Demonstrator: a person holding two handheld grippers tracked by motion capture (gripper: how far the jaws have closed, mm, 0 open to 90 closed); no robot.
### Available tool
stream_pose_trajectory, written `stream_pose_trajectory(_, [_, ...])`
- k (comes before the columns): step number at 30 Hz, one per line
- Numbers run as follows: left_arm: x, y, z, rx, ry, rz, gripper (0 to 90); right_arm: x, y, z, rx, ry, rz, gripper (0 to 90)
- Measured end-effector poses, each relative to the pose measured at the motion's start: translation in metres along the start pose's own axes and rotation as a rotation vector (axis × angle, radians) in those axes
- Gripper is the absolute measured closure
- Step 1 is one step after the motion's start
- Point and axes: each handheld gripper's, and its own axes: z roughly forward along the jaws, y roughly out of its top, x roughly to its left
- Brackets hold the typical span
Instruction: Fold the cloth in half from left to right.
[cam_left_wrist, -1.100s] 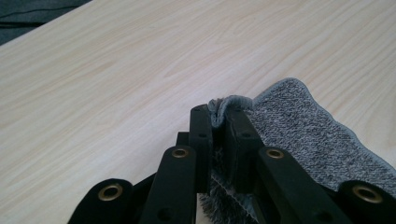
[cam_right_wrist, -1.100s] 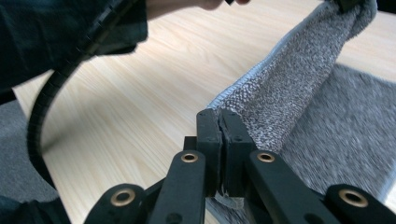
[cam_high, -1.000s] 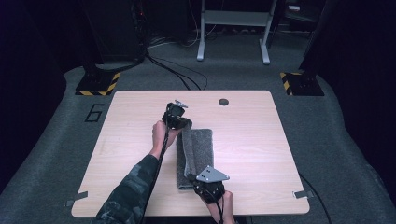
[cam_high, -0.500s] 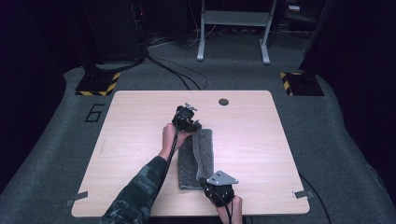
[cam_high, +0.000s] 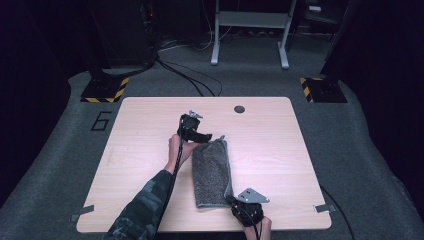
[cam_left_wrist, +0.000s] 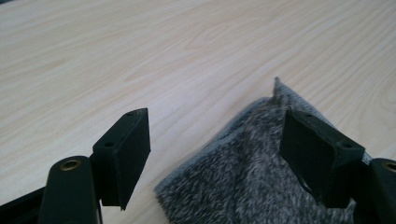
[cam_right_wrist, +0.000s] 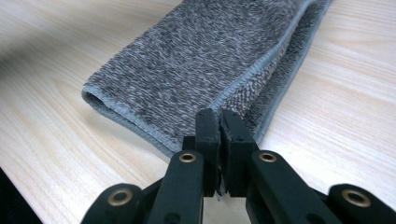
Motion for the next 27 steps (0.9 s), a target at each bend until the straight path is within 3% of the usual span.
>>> stream_pose_trajectory(6, [0.001, -0.016, 0.012, 0.107, 0.077, 0.049, 27.4, -0.004, -0.005, -0.008, 0.006, -0.023, 0.015, 85.4])
stream_pose_trajectory(13, [0.013, -0.032, 0.027, 0.138, 0.144, 0.042, 29.1, -0.011, -0.015, -0.015, 0.034, -0.034, 0.044, 86.9])
stream_pose_trajectory(16, [0.019, -0.036, 0.03, 0.121, 0.137, 0.006, 27.8, -0.013, -0.018, -0.016, 0.049, -0.031, 0.045, 86.0])
stream_pose_trajectory(20, [0.021, -0.036, 0.025, 0.088, 0.119, -0.015, 26.2, -0.018, -0.005, -0.025, -0.008, -0.023, 0.05, 76.4])
stream_pose_trajectory(22, [0.022, -0.035, 0.021, 0.076, 0.113, -0.018, 25.0, -0.022, 0.009, -0.026, -0.045, -0.018, 0.036, 69.3])
stream_pose_trajectory(27, [0.021, -0.037, 0.016, 0.083, 0.09, -0.016, 23.1, -0.03, 0.04, -0.002, -0.021, 0.023, -0.016, 52.9])
